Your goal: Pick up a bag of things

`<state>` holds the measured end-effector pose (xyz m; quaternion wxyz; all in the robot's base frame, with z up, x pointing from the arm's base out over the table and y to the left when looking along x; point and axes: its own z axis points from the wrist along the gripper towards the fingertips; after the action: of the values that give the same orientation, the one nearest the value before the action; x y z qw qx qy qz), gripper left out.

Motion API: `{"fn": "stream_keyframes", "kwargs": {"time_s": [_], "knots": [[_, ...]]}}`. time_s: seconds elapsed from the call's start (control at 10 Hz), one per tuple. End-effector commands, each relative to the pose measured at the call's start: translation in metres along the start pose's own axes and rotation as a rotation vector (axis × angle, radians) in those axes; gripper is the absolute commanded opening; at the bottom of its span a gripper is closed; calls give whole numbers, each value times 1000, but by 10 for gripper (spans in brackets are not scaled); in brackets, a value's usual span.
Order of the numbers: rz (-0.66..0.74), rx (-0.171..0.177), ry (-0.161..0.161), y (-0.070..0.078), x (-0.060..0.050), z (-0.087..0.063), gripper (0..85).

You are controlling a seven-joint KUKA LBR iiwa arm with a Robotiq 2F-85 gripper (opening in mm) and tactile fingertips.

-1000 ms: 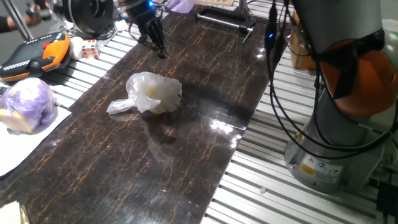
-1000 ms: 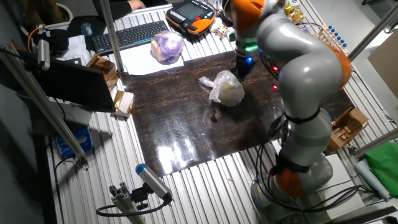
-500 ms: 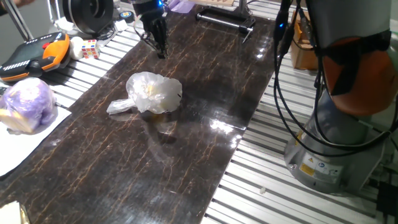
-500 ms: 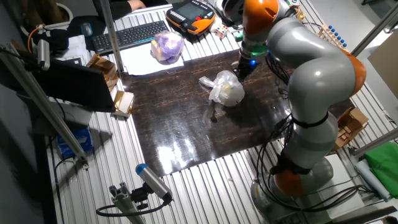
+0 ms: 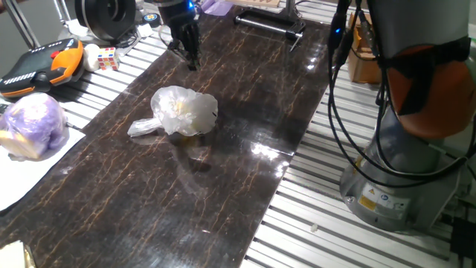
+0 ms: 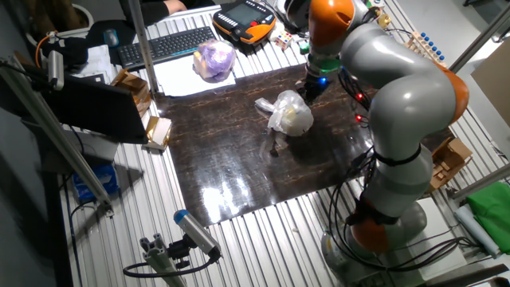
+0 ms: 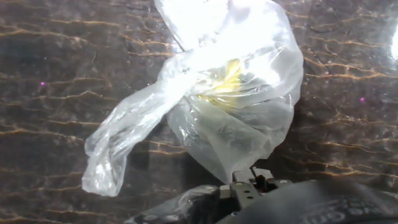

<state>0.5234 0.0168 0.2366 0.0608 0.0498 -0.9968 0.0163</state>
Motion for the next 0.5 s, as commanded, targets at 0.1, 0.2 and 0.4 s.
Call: {"fn": "stream_keyframes", "kwargs": {"time_s": [0.1, 0.2, 0.4], "knots": [[40, 65, -52, 19, -21, 5, 587], [40, 71, -64, 20, -32, 11, 670], [43, 61, -73, 25, -56, 29, 723]]}}
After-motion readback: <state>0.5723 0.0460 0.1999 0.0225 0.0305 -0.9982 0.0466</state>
